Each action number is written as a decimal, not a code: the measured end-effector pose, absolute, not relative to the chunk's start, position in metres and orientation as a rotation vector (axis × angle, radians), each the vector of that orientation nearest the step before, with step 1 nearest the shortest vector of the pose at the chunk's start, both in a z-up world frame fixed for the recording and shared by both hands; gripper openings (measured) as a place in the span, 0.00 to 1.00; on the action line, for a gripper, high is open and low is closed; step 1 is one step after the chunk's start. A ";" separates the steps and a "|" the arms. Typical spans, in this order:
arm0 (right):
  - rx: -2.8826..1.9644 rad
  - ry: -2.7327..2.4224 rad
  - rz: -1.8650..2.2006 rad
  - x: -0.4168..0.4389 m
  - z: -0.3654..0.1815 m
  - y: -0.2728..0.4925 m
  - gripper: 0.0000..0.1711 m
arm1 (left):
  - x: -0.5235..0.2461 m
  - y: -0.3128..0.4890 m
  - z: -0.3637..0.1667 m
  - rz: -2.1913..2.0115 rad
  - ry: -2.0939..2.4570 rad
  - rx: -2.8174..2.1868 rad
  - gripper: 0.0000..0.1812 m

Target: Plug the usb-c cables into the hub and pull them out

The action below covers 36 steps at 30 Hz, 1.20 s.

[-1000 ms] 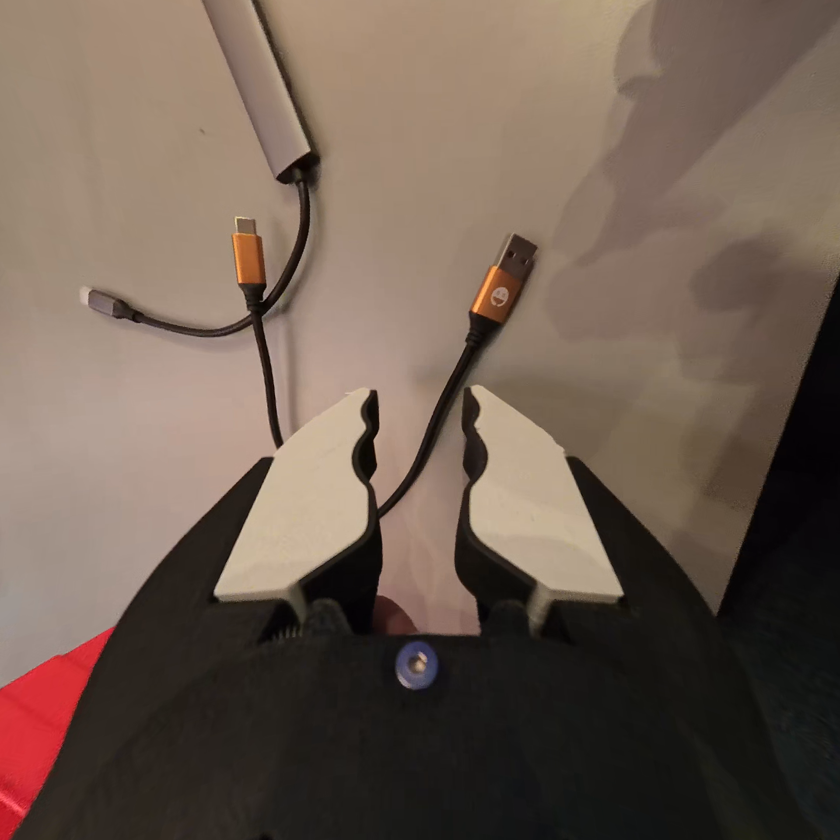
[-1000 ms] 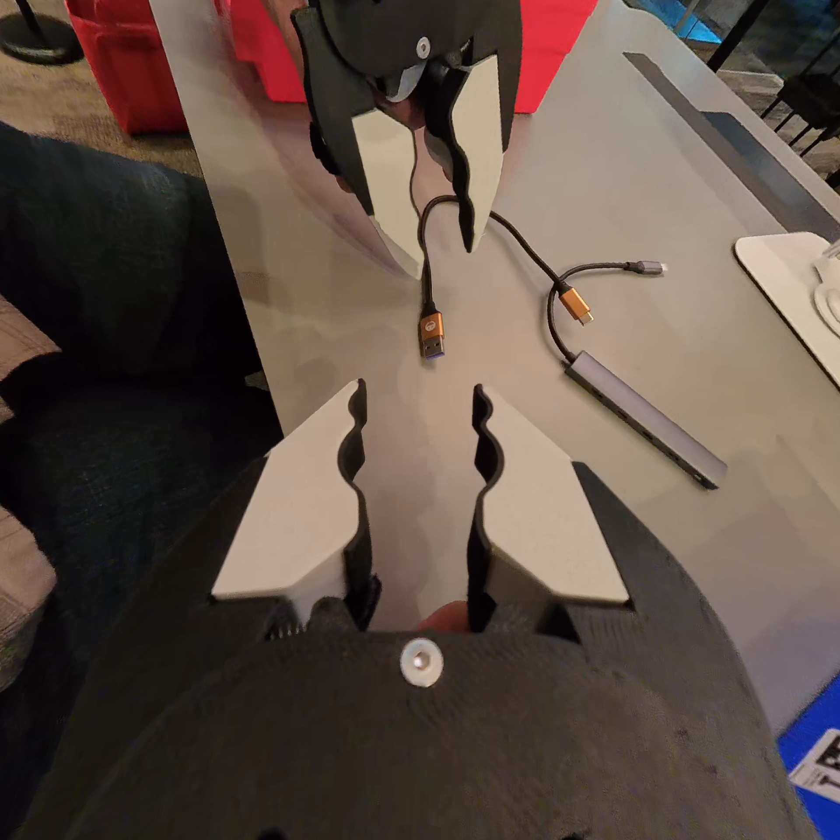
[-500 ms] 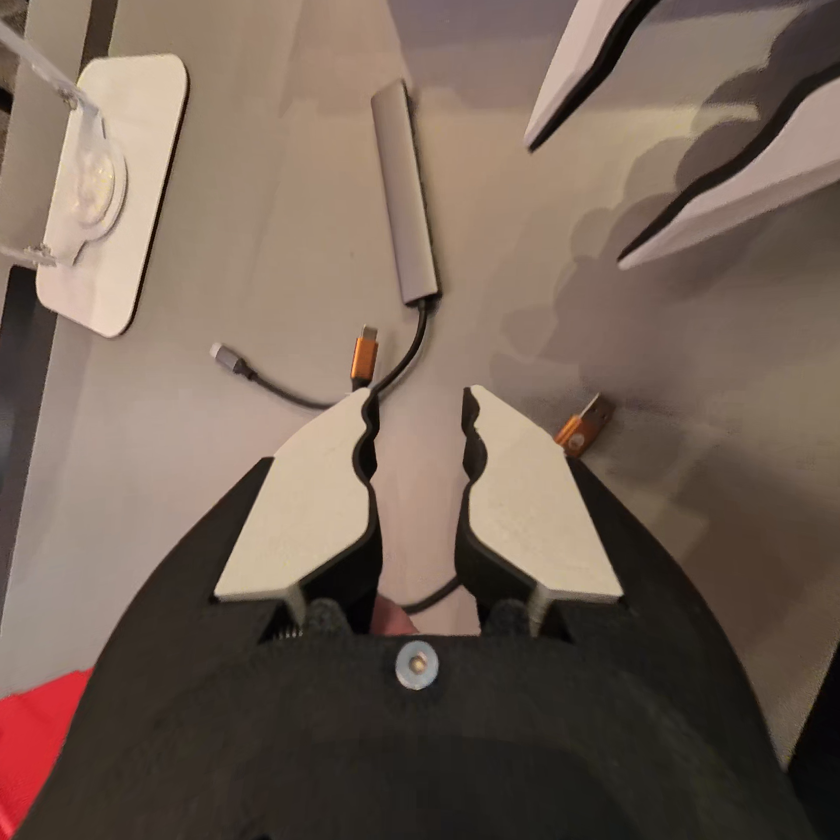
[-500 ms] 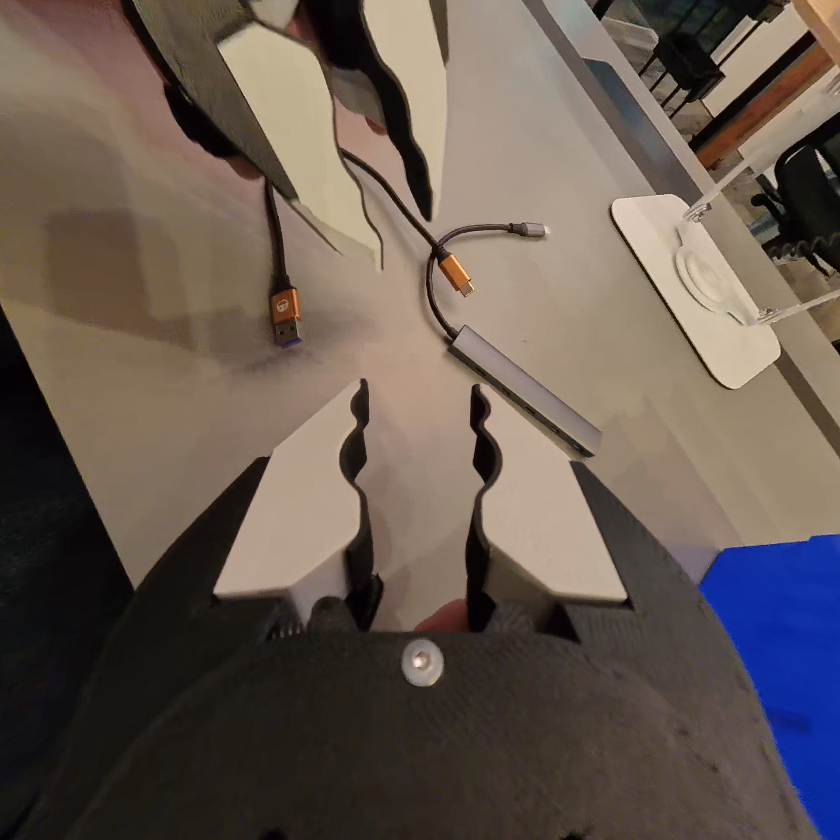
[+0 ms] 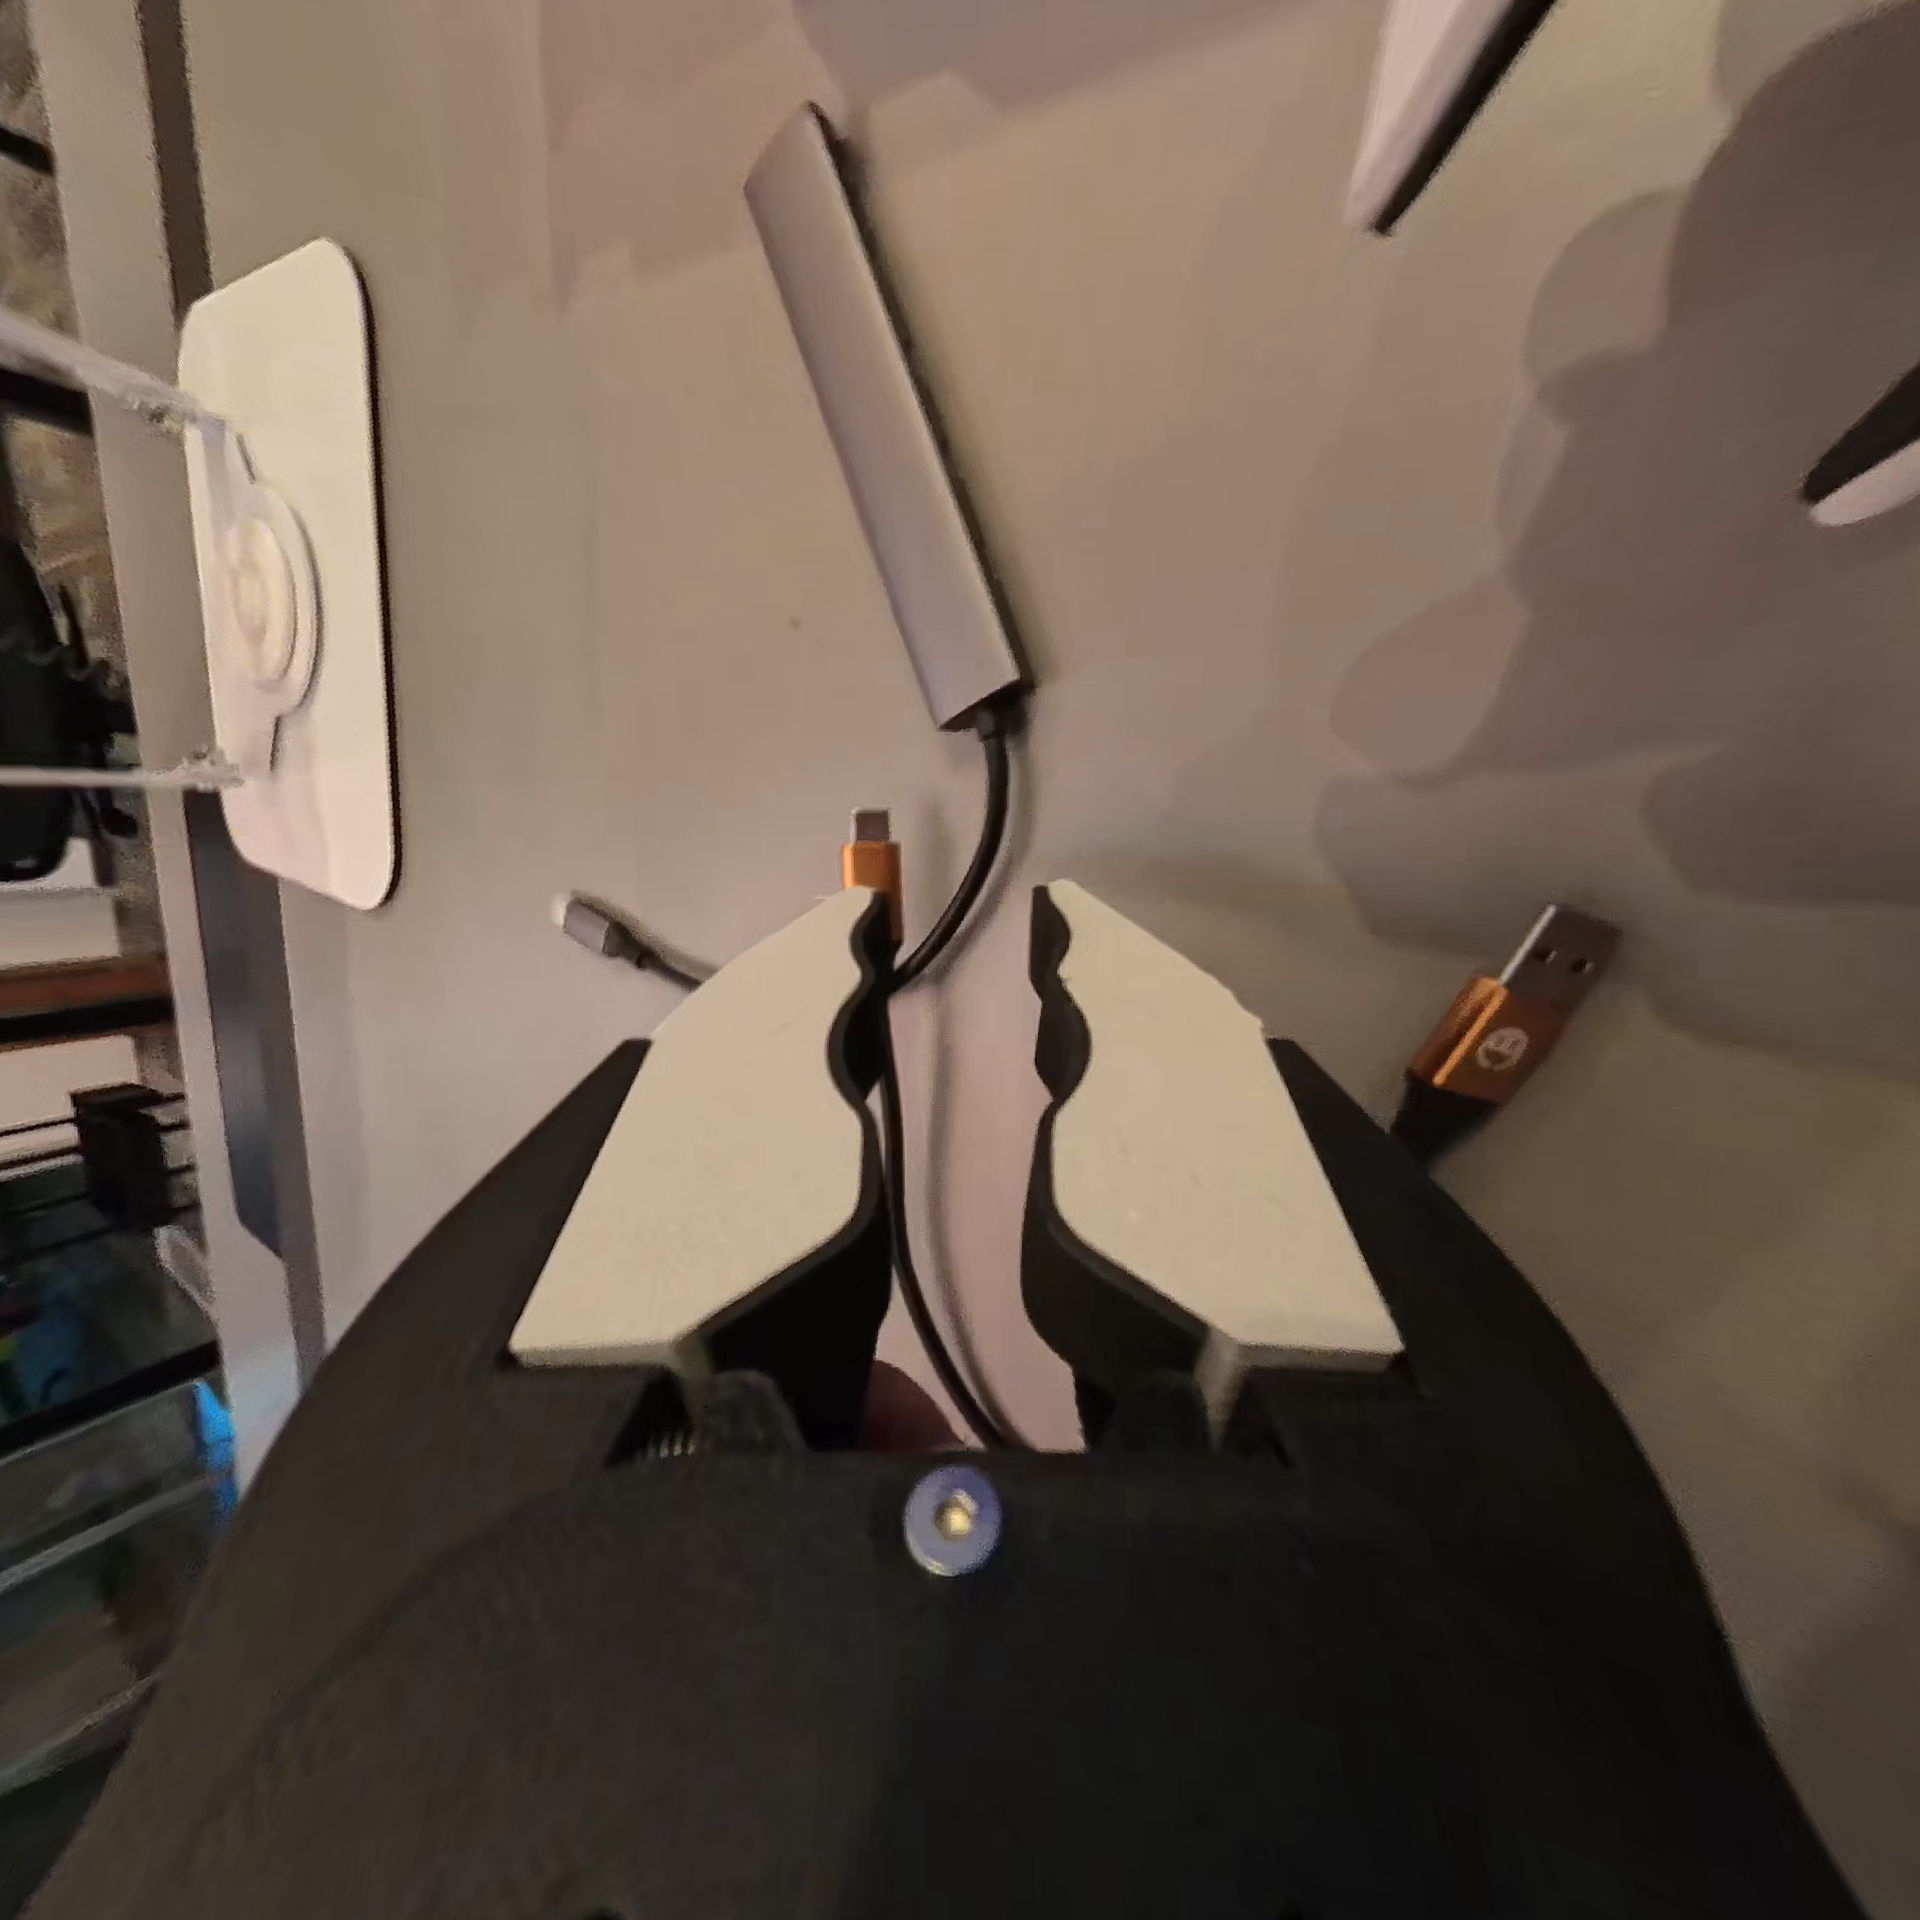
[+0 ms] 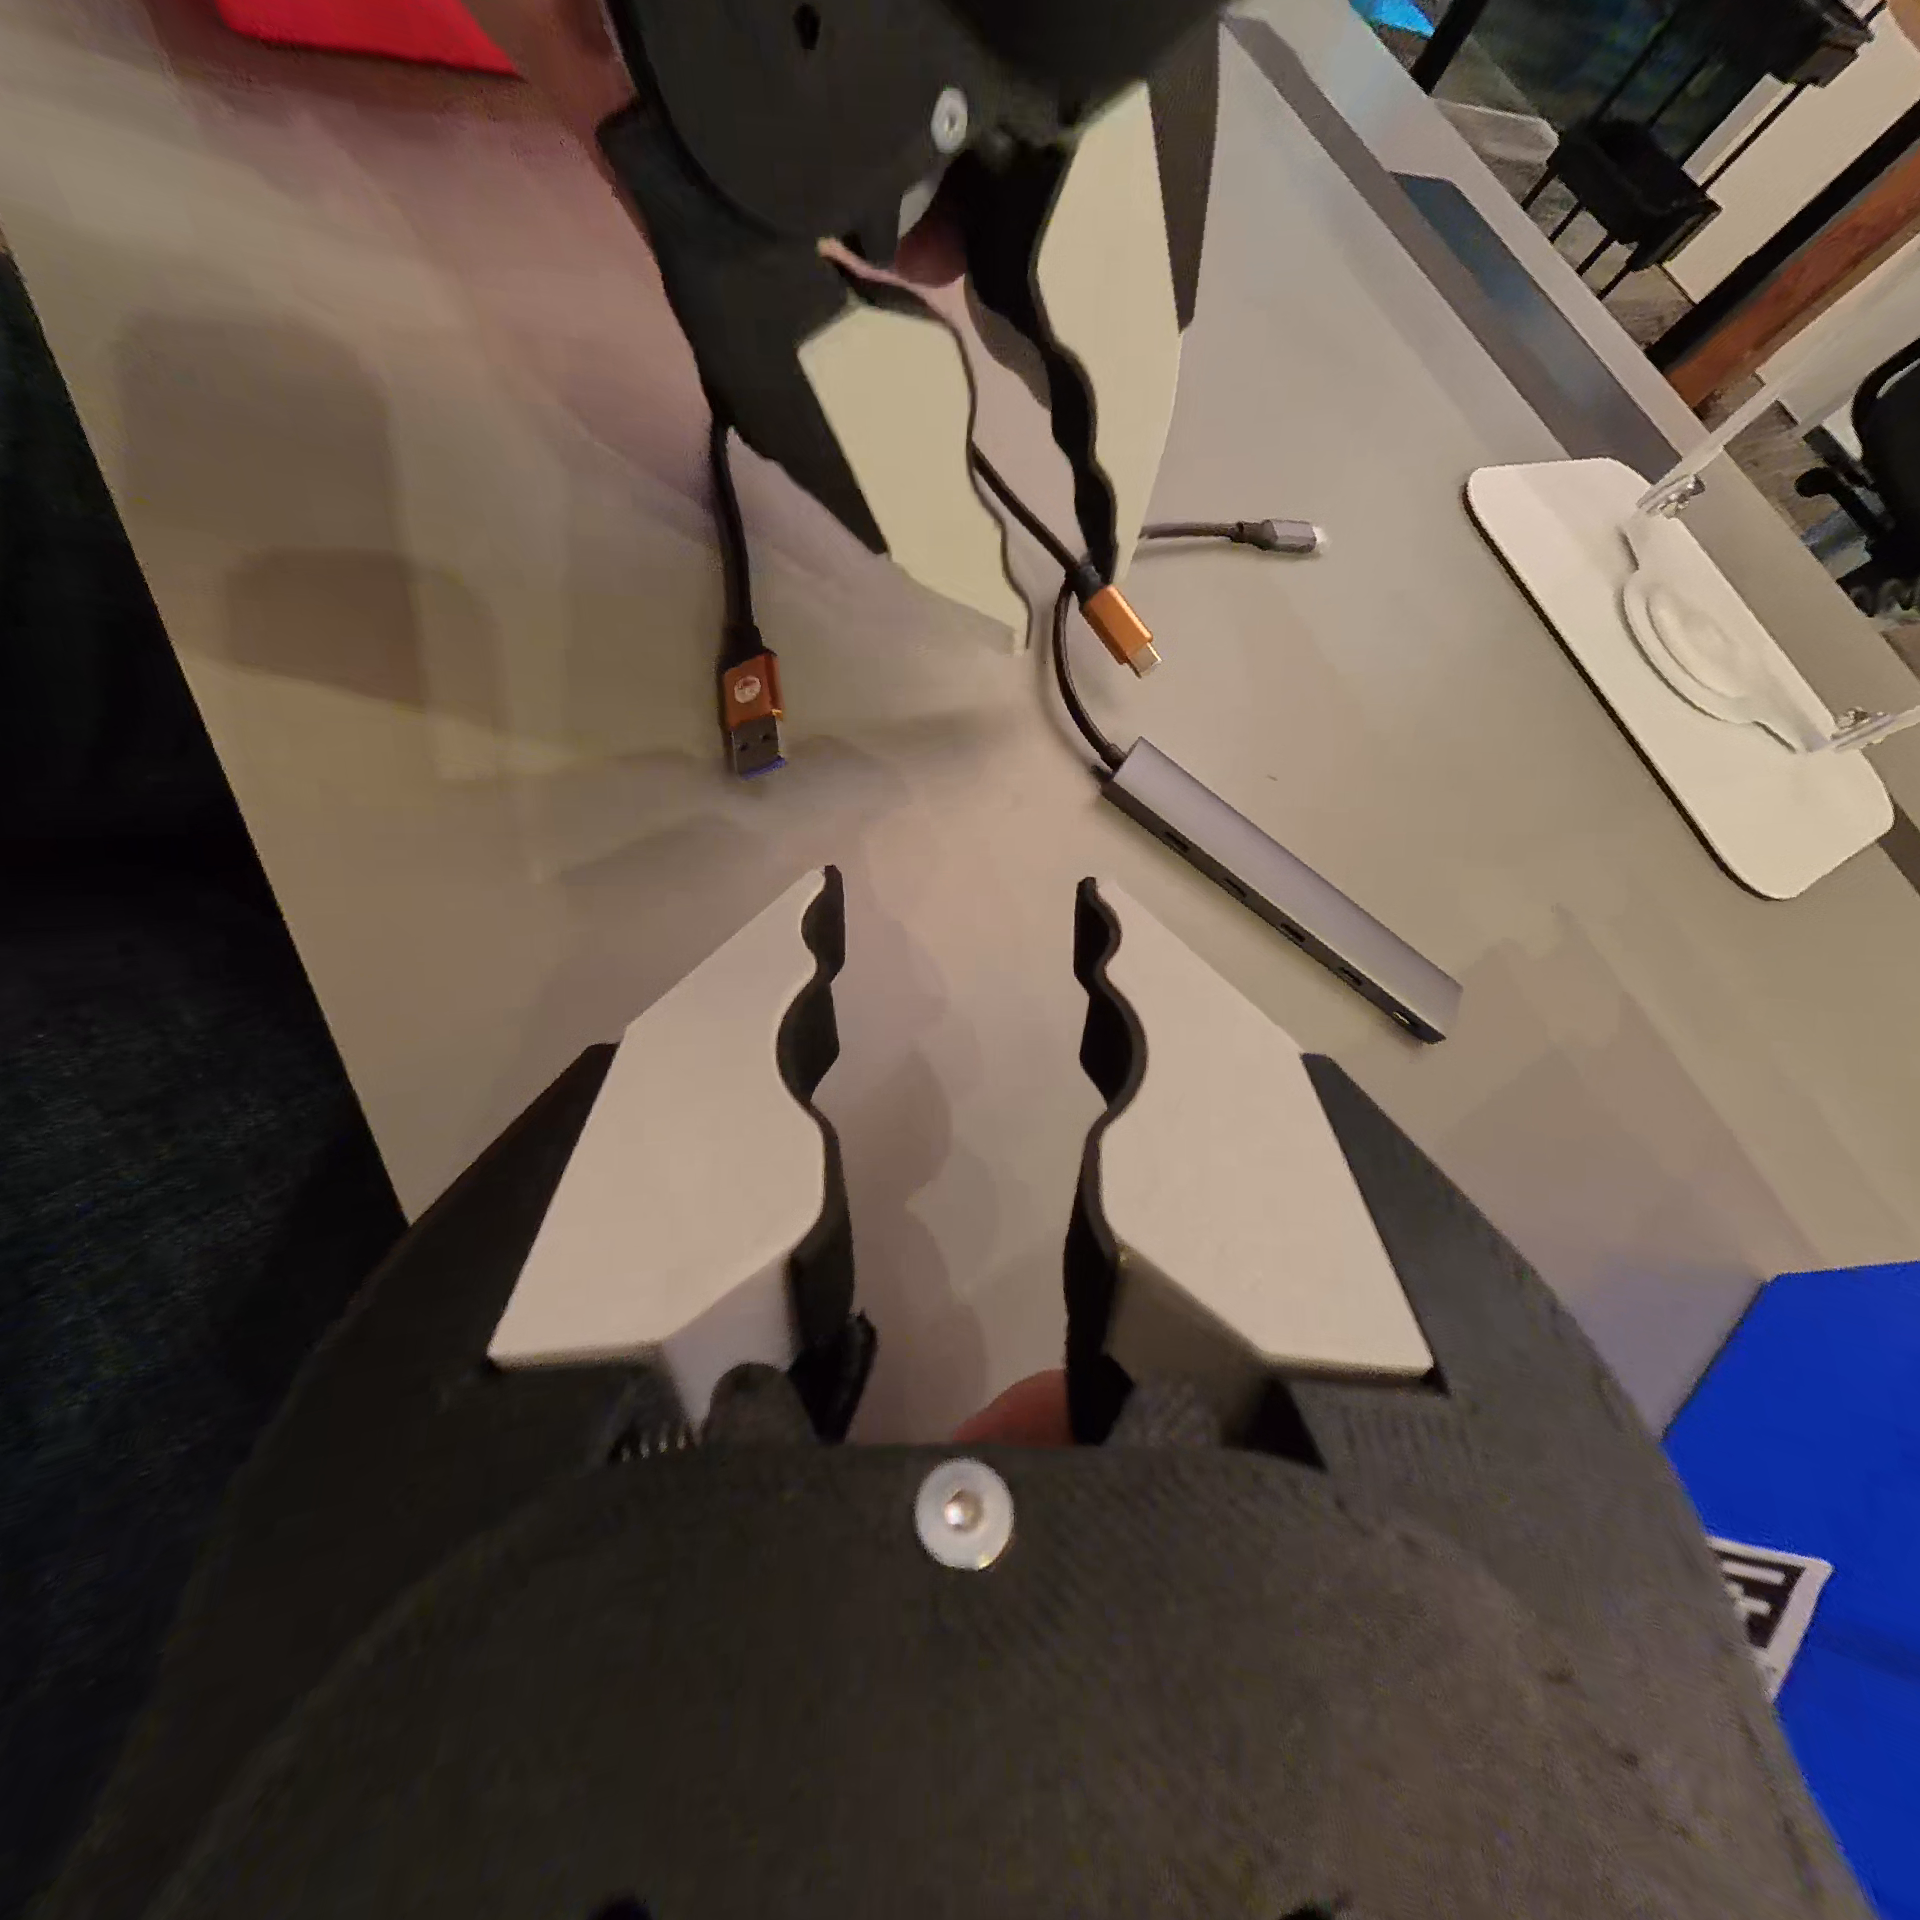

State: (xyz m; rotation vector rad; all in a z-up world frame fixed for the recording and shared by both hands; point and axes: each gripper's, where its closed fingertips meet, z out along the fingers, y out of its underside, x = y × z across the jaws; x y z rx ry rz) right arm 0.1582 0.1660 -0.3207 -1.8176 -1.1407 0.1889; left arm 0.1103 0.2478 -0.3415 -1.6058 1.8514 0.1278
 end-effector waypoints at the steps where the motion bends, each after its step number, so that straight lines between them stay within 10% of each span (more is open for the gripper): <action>1: -1.808 -1.149 0.210 0.155 -0.320 0.164 0.24 | 0.106 0.248 -0.337 0.104 1.820 -1.634 0.13; 22: -1.766 -1.180 0.231 0.137 -0.314 0.190 0.19 | 0.075 0.277 -0.362 0.052 1.614 -1.856 0.01; 36: -1.333 -1.391 -0.464 0.125 -0.294 0.239 0.14 | 0.076 0.252 -0.324 -0.239 1.589 -2.027 0.02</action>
